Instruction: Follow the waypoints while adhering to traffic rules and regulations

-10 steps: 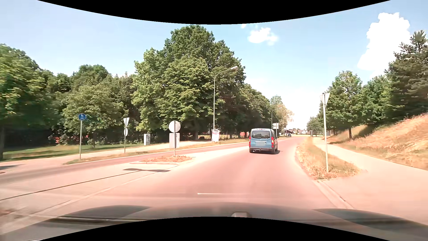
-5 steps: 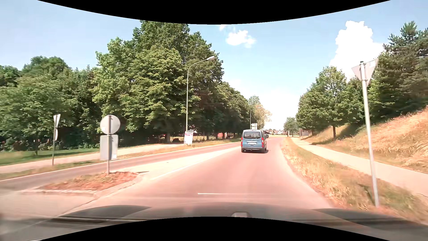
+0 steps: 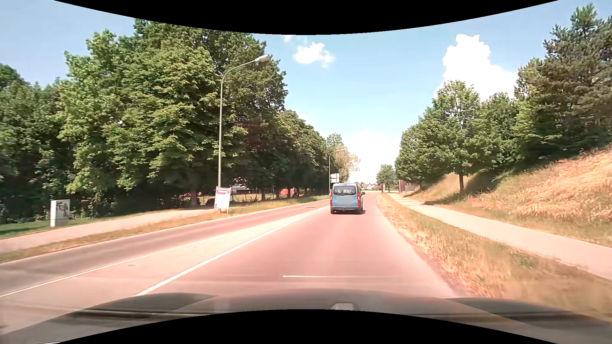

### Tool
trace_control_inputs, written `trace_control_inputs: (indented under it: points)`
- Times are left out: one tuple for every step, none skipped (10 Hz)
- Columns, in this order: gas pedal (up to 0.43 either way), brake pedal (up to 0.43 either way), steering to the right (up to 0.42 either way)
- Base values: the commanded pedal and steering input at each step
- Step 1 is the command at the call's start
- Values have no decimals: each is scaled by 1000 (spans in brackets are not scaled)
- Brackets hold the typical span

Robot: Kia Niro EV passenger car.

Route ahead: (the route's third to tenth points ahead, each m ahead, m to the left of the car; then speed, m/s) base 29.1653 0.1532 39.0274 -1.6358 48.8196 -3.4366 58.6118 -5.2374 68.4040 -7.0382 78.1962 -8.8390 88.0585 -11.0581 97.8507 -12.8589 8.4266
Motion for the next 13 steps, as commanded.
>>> trace_control_inputs:
  points:
    - [240, 0, 95]
    - [240, 0, 90]
    - [240, 0, 84]
    - [240, 0, 81]
    - [240, 0, 78]
    - [268, 0, 71]
    - [287, 0, 62]
    - [287, 0, 48]
    - [287, 0, 37]
    - [287, 0, 24]
    - [287, 0, 18]
    - [287, 0, 14]
    - [287, 0, 11]
